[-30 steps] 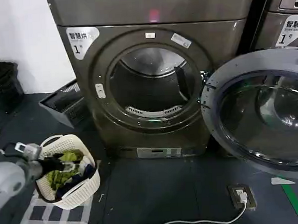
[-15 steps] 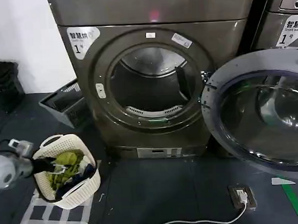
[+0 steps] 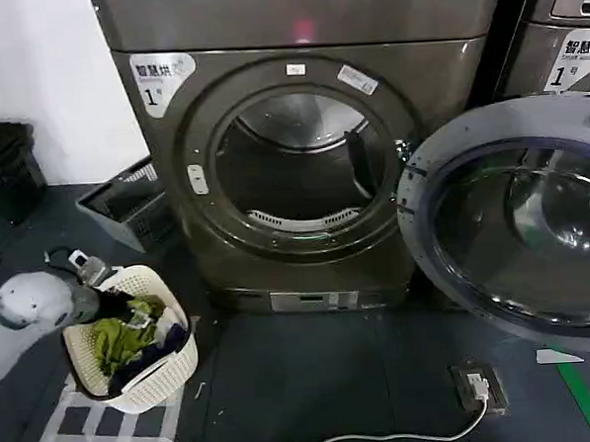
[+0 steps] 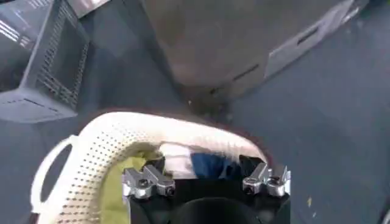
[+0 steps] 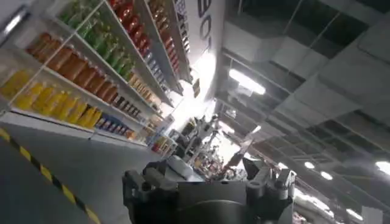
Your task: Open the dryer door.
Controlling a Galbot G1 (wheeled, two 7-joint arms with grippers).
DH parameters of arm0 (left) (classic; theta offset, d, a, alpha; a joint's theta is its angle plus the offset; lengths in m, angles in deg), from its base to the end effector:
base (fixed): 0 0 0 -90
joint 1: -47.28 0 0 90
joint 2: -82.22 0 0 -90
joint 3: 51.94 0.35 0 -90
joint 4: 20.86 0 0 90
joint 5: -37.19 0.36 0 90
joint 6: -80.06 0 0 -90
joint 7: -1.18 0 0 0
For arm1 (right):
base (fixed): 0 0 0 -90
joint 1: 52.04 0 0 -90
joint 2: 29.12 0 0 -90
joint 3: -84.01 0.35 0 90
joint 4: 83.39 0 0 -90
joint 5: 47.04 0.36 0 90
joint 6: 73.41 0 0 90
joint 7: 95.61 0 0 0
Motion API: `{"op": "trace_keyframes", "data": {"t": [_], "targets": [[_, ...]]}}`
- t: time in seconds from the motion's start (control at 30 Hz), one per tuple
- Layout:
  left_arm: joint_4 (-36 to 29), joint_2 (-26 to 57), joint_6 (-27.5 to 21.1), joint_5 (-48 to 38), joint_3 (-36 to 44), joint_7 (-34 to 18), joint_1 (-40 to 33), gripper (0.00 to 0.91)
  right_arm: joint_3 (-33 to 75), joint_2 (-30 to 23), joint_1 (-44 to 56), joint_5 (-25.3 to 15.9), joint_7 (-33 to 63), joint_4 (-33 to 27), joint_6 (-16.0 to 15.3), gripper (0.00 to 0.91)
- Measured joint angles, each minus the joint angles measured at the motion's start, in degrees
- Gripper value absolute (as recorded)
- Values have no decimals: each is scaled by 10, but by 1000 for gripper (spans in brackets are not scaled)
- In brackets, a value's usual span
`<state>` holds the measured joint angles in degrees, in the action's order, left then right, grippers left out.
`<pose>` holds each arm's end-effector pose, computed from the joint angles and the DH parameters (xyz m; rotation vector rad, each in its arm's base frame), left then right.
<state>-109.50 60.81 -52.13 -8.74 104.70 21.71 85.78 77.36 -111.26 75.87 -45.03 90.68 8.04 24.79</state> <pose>0.4320 0.2132 -0.1613 -0.5534 -2.0424 -0.6199 -0.1446 -0.4007 -0.2536 -1.8519 -2.0692 0.9060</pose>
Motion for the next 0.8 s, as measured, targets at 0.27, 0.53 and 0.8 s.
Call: {"op": "trace_keyframes", "data": {"t": [0.27,0.53,0.8], "targets": [[0,17,0,81,10,99,-19,907,-2,-1,-3,0,-3,-1,1,907],[35,18,0,242,-26,249,-21,907,-7,-1,-6,0,-5,-3,4,907],[105,9,0,435,-61,467,-39,907,-8,1,-6,0,-9,-8,11,907]]}}
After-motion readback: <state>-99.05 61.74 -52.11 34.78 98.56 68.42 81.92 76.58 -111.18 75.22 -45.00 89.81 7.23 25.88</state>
